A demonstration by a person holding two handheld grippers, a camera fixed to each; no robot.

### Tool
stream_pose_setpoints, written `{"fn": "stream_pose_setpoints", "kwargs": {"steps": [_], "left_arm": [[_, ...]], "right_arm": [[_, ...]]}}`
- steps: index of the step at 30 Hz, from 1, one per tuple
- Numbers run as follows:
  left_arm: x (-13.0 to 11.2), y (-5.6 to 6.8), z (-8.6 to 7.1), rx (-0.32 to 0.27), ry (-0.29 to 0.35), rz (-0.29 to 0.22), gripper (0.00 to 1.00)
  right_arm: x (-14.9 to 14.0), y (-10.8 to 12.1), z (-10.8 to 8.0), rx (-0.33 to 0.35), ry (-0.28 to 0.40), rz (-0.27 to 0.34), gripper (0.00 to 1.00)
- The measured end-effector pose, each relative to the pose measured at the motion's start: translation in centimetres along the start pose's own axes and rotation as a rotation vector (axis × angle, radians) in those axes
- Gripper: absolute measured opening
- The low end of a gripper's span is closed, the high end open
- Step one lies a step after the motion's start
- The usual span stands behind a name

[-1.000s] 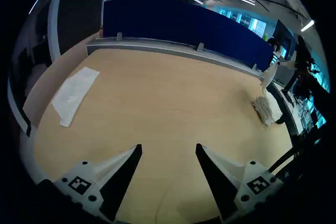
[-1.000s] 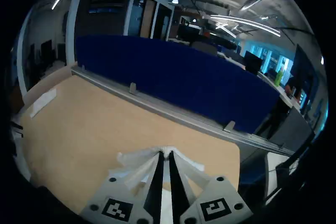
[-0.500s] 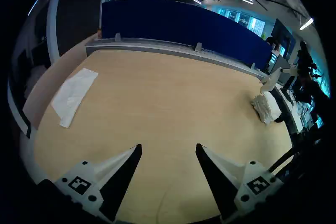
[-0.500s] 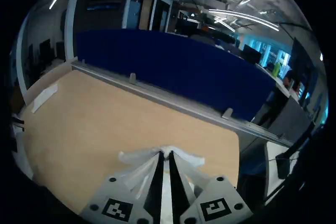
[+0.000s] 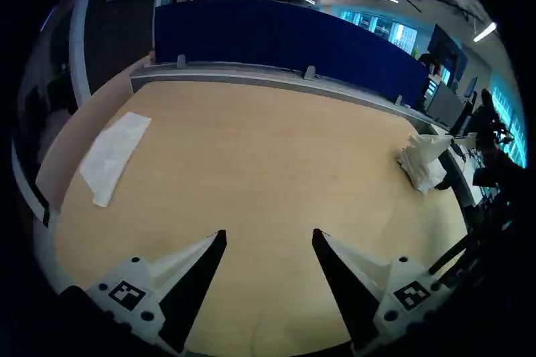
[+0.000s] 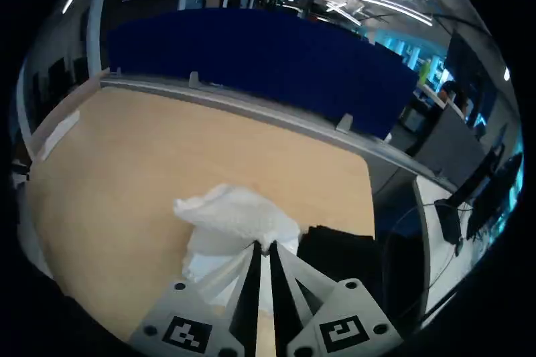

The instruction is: Fold towel

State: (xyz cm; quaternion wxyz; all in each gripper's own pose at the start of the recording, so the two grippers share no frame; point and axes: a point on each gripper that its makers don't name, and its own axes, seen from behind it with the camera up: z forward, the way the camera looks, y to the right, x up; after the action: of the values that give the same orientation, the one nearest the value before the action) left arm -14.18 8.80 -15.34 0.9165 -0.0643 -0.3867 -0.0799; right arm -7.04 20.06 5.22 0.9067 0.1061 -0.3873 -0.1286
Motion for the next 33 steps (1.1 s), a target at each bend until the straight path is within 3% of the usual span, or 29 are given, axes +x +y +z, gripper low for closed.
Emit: {"fn": "stream_pose_setpoints", "kwargs": {"steps": [11,18,21,33], "left_arm": [[0.0,0.7,-0.7,-0.008,-0.003,0.025,0.95],[-0.1,0.7,-0.9,-0.004,-0.005,0.030,0.95],[-0.2,0.8,-0.8,-0.003,-0.008,0.036,0.95],[0.1,1.7,-0.4,-0.018,-0.011,0.047,0.95]], "right_arm": [[-8.6,0.3,1.3,-0.049,-0.124,0.120,0.09],[-12.8,0.7,2.4,-0.099,-0.203,0.152,0.08],[-13.6,1.0,2.8,-0.129,-0.215,0.164,0.08],[-12.2,-0.2,2.1,-0.102,-0.137,0.185,0.10]]}}
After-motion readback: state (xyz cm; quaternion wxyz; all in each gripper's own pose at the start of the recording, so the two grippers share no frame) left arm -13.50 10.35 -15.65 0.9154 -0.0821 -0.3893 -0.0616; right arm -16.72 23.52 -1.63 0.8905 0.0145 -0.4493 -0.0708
